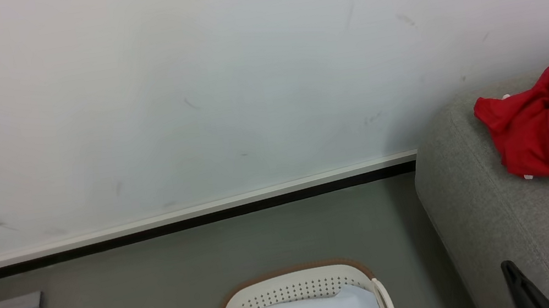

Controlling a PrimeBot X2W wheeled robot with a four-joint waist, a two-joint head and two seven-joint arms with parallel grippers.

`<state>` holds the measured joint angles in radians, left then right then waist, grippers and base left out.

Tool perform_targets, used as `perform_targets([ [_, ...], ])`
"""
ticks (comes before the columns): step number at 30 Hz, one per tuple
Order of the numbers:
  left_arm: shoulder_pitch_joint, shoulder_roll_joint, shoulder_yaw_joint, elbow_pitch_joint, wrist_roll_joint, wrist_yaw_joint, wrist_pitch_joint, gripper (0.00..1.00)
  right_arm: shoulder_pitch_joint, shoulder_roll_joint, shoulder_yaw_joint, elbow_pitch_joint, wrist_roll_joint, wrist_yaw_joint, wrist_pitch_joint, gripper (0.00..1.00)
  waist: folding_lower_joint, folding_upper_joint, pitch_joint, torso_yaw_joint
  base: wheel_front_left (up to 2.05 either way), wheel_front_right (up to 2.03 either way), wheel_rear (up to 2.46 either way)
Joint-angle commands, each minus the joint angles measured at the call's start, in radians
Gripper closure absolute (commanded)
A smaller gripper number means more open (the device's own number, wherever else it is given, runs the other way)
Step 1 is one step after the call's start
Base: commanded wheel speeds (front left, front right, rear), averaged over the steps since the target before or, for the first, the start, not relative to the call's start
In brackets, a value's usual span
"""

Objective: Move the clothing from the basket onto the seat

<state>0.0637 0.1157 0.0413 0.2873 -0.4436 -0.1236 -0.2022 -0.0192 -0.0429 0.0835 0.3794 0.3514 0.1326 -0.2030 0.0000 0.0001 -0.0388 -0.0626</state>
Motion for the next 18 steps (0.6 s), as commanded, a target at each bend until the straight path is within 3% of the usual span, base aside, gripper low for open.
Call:
perform_targets([
  [1,-0.028,0.007,0.008,-0.018,-0.035,0.002,0.008,1.00,-0.028,-0.006,-0.009,-0.022,0.036,0.000,0.006,1.00,0.0000,-0.0001,0.000,0.001,0.00,0.00,0.00],
  [18,-0.059,-0.010,0.022,-0.045,-0.298,0.017,0.077,1.00,-0.049,-0.012,-0.048,-0.047,0.324,-0.001,0.073,1.00,0.0000,-0.0001,0.006,0.010,0.00,0.00,0.00],
])
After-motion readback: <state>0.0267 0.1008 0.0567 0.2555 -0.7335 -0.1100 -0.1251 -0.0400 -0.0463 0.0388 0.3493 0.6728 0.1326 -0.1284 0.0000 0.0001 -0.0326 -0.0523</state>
